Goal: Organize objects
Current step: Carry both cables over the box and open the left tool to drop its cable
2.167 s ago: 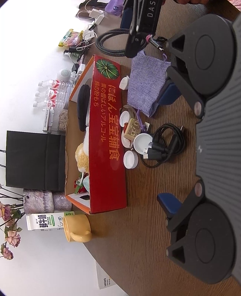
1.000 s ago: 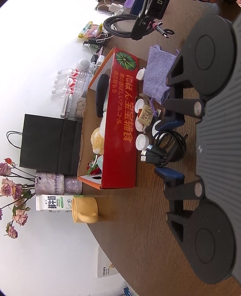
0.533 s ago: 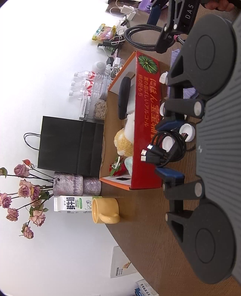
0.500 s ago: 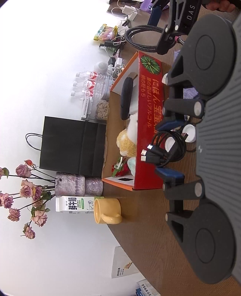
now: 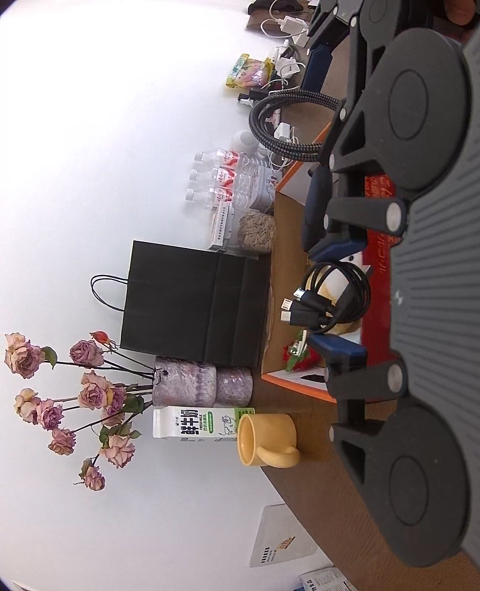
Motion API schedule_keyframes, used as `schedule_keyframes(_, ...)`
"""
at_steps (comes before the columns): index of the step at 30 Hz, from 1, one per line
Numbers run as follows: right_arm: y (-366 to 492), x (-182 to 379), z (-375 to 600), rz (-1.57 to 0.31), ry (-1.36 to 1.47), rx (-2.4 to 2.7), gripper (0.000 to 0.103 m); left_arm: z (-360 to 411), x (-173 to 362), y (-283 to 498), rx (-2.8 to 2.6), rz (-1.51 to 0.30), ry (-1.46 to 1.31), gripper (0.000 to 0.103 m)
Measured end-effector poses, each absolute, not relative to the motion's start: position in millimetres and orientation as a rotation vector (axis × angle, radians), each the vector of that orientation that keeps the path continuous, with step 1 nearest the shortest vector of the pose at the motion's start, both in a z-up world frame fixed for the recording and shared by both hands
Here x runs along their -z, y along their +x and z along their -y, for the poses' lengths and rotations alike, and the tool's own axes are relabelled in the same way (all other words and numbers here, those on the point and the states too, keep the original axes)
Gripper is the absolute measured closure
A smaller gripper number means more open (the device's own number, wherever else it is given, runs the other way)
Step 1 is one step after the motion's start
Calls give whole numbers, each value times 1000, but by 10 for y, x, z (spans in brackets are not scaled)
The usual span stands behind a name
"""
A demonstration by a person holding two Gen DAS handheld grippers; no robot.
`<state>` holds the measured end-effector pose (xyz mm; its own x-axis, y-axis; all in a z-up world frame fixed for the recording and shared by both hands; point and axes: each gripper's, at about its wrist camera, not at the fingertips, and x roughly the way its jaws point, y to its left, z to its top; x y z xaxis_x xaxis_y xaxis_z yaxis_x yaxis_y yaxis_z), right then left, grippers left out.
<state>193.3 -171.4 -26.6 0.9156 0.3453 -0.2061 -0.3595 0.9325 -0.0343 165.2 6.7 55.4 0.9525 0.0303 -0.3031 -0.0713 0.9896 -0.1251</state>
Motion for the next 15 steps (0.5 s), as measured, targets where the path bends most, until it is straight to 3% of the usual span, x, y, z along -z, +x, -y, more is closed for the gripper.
schedule_keyframes(15, 2820, 152, 1254, -289, -63, -367, 17, -98, -672, 2410, -54, -291, -138, 59)
